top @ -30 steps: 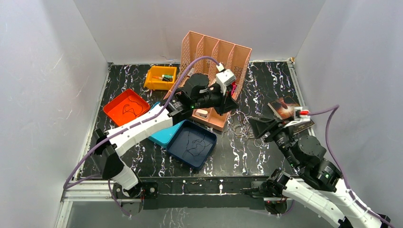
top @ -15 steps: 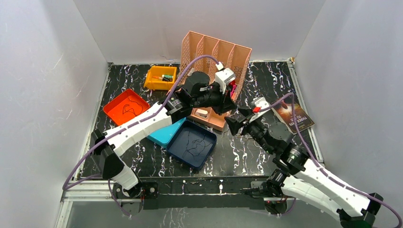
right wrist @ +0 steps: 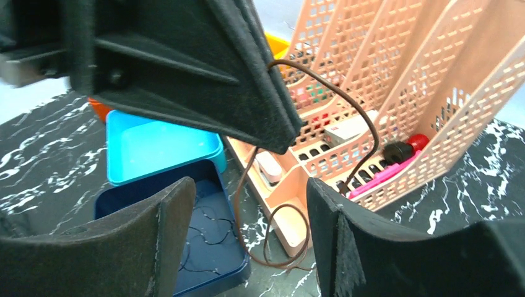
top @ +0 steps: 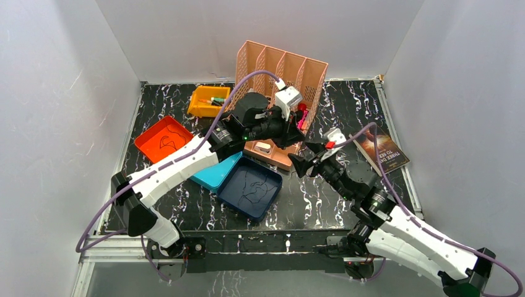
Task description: Untangle the cables
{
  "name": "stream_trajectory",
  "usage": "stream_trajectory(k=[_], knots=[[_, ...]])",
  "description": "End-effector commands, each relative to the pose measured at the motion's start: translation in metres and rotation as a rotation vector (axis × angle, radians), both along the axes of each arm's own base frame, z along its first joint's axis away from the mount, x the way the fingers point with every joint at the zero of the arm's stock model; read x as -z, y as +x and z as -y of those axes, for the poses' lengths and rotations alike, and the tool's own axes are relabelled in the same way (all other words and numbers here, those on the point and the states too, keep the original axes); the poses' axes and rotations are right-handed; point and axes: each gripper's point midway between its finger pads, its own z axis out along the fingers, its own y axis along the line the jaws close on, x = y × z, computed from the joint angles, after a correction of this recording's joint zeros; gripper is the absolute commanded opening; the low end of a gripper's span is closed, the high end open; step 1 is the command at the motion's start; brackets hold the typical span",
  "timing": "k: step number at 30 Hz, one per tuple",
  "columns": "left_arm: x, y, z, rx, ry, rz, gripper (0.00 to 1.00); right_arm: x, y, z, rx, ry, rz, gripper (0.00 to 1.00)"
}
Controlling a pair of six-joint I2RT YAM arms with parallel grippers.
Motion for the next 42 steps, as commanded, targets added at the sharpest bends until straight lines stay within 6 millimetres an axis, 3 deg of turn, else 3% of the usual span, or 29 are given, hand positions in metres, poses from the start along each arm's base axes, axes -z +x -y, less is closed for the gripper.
stream_trajectory(k=[1, 7, 11, 17, 22, 26, 31, 35, 42], knots=[[-0.029, -0.004, -0.013, -0.030, -0.046, 0.036, 0.00, -0.048, -0.027, 0.002, -0.116, 0.080, 0.054, 0.76], [-0.029, -0.003, -0.014, -0.037, -0.041, 0.035, 0.00, -0.046, -0.032, 0.035, -0.007, 0.105, -0.004, 0.86], [-0.028, -0.003, -0.013, -0.037, -0.040, 0.036, 0.00, -0.042, -0.029, 0.044, 0.041, 0.095, -0.020, 0.91], [-0.030, -0.003, -0.010, -0.023, -0.040, 0.034, 0.00, -0.031, -0.017, 0.035, 0.062, 0.058, -0.045, 0.94], [-0.028, -0.005, -0.010, -0.013, -0.038, 0.029, 0.00, -0.035, -0.002, 0.020, 0.076, 0.103, -0.004, 0.93], [-0.032, -0.009, -0.011, 0.000, -0.041, 0.022, 0.00, -0.032, 0.016, 0.014, 0.136, 0.151, 0.022, 0.83], [-0.046, -0.010, -0.010, 0.004, -0.037, 0.016, 0.00, -0.027, 0.030, 0.015, 0.199, 0.251, 0.079, 0.62], [-0.075, -0.012, -0.011, 0.013, -0.078, 0.046, 0.00, -0.015, 0.039, 0.012, 0.230, 0.253, 0.081, 0.47], [-0.129, -0.017, -0.020, 0.005, -0.162, 0.117, 0.00, 0.012, 0.047, 0.009, 0.264, 0.210, 0.020, 0.31]])
